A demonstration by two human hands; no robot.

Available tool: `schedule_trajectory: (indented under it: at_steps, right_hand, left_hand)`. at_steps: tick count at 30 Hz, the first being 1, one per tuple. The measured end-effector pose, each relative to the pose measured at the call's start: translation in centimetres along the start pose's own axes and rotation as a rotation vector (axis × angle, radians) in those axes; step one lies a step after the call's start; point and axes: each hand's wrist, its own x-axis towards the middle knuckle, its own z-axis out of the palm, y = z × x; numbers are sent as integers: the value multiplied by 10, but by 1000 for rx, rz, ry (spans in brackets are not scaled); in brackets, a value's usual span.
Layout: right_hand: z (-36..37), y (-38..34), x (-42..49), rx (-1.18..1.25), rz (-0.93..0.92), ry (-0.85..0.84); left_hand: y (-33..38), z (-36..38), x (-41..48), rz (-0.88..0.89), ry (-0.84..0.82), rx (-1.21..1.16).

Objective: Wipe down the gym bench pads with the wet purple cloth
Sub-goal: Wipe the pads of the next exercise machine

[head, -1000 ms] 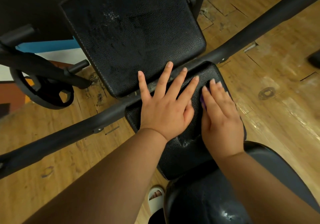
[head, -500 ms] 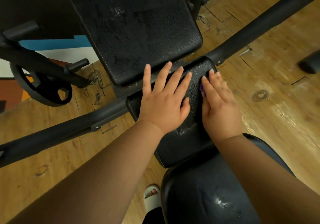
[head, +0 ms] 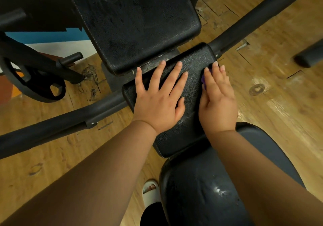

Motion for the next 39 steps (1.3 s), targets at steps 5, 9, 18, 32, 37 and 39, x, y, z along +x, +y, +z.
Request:
schedule_trajectory:
  at_steps: [5,9,18,32,37,39]
  right_hand:
    - [-4,-6,-42,3,-45,-75]
    - [-6,4,-9,25,-32,-70]
    - [-6,2,-33,27,-100,-90]
    - [-9,19,-4,20,162,58]
    - [-2,-5,-46,-15,52,-23]
    - [-3,2,-40,-40,40,-17]
  left_hand:
    - [0,2,-1,52,15,0]
    - [0,2,-1,55,16,7]
    - [0,3,-1,63,21,18]
    - [0,5,-1,128,34,51]
    - [-1,4,0,196,64,68]
    - [-1,5,0,232,74,48]
